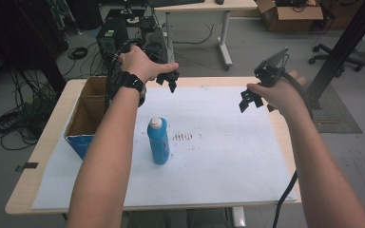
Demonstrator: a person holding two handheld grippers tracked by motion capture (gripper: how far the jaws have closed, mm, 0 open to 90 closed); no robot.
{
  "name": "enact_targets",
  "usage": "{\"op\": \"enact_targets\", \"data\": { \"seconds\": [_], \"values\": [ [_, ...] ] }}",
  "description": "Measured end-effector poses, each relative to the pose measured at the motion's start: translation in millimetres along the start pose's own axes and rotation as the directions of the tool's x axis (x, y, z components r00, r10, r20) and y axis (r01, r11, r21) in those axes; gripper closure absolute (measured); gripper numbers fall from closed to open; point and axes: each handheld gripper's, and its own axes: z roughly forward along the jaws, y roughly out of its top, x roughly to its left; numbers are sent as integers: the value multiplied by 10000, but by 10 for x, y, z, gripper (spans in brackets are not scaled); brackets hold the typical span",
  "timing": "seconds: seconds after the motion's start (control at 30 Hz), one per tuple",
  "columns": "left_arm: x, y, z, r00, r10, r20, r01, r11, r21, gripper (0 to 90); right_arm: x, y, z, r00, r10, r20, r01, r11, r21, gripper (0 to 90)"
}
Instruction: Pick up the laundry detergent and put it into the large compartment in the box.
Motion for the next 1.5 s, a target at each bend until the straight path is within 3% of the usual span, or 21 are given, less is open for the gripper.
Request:
{"op": "enact_targets", "data": {
  "seconds": [0.93,1.5],
  "values": [
    [79,25,-15,9990,-423,-145,424,9991,69,36,15,52,7,9999,-5,-164,7,9999,102,39],
    [-138,-235,-246,9977,-463,-486,468,9989,100,37,-52,-95,35,9997,7,-232,-5,10000,86,39]
  ]
}}
